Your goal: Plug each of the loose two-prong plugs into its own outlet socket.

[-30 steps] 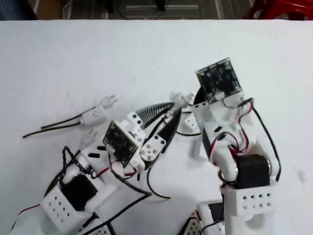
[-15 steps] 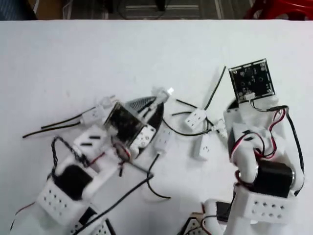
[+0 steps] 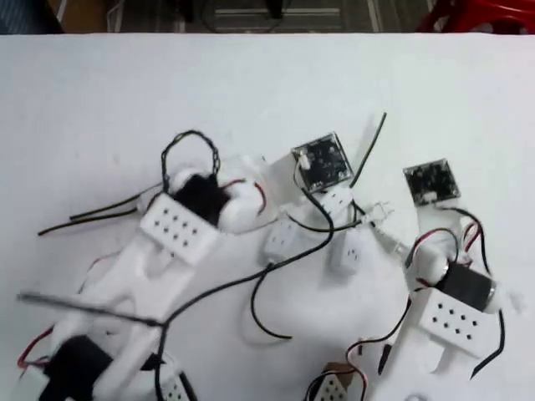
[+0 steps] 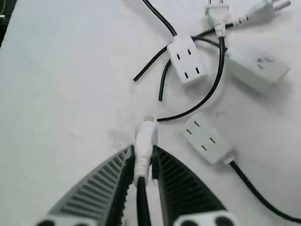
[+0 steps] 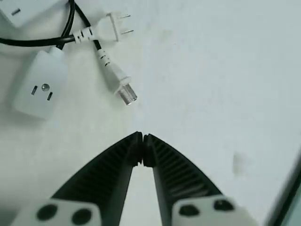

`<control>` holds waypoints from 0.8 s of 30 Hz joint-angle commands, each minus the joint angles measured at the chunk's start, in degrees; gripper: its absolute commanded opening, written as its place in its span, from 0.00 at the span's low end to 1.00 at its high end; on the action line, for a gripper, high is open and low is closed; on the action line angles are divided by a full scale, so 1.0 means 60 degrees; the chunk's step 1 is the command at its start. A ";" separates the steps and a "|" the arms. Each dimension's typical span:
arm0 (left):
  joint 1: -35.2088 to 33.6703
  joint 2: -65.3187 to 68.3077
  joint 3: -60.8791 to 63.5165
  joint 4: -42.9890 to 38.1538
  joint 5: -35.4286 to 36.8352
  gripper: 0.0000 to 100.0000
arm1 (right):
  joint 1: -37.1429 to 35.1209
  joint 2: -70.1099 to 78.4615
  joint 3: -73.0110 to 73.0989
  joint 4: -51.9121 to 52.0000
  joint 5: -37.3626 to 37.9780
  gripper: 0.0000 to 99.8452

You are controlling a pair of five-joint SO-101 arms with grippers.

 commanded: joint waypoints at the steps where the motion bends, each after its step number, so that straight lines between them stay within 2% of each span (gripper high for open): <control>1: -0.0623 0.1018 -0.0513 -0.0337 -0.1832 0.02 | 0.0125 0.0037 0.0908 -0.0799 0.0088 0.02; 5: -0.0945 0.2278 -0.0527 -0.0996 -0.2960 0.02 | 0.0125 0.0037 0.2110 -0.1399 0.0088 0.02; 13: -0.0330 0.3480 -0.0513 -0.1055 -0.4777 0.02 | 0.0125 -0.0022 0.3824 -0.2615 0.0073 0.02; 20: -0.0256 0.3465 -0.0527 -0.1026 -0.5260 0.02 | 0.0168 -0.0037 0.3868 -0.2645 -0.0337 0.02; 24: -0.0242 0.3363 -0.0601 -0.0498 -0.5260 0.02 | 0.0168 -0.0007 0.3883 -0.2659 -0.0366 0.02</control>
